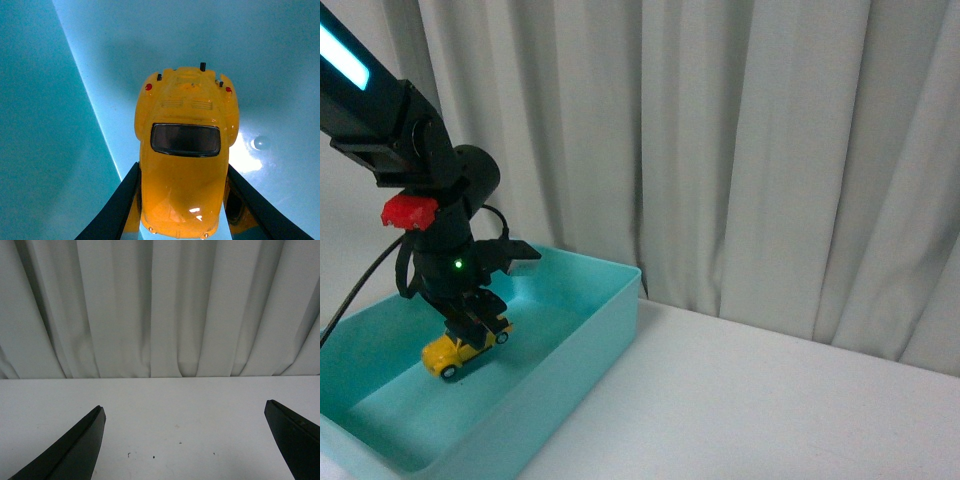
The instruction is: Wind up and store yellow beetle toy
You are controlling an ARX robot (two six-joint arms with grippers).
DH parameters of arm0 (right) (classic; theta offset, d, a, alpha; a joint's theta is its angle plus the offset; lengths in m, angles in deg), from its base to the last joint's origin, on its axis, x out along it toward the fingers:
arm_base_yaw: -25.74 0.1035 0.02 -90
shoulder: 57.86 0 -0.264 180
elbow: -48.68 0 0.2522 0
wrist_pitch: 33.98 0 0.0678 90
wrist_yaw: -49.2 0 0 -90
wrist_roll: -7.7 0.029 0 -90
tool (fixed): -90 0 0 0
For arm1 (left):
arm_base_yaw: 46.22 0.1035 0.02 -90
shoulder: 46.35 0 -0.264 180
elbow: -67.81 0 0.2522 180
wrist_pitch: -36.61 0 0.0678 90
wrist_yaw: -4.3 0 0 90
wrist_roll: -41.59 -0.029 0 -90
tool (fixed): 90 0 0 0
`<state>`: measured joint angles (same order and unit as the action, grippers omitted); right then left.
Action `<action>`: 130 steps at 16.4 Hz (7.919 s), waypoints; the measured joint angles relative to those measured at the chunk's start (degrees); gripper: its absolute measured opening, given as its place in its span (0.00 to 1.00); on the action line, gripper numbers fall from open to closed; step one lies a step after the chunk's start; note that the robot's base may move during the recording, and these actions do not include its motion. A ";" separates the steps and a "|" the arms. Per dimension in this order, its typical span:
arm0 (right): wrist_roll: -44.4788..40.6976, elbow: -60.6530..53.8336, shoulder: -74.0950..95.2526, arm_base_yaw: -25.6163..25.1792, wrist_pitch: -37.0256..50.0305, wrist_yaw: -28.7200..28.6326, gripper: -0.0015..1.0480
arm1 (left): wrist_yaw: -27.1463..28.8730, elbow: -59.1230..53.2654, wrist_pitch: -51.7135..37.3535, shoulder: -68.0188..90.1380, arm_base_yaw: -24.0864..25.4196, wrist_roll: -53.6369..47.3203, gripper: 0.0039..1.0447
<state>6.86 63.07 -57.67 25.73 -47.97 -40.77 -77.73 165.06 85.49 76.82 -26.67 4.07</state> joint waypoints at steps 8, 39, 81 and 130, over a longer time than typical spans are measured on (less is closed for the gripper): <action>0.00 0.00 0.00 0.00 0.00 -0.02 0.94 | -1.75 -2.12 0.55 -0.04 -1.81 1.62 0.96; 0.00 0.00 0.00 0.00 0.00 -0.04 0.94 | -8.68 -77.31 -49.62 -102.95 -19.37 37.18 0.01; 0.00 0.00 0.00 0.00 0.11 -0.02 0.94 | -7.91 -82.93 -34.93 -123.08 -19.56 37.33 0.94; -0.02 0.00 0.00 0.00 -0.04 -0.04 0.94 | -7.91 -82.93 -34.95 -123.08 -19.56 37.35 0.94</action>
<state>6.84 63.07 -57.67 25.73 -48.02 -40.81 -85.64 82.13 50.54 -46.26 -46.24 41.43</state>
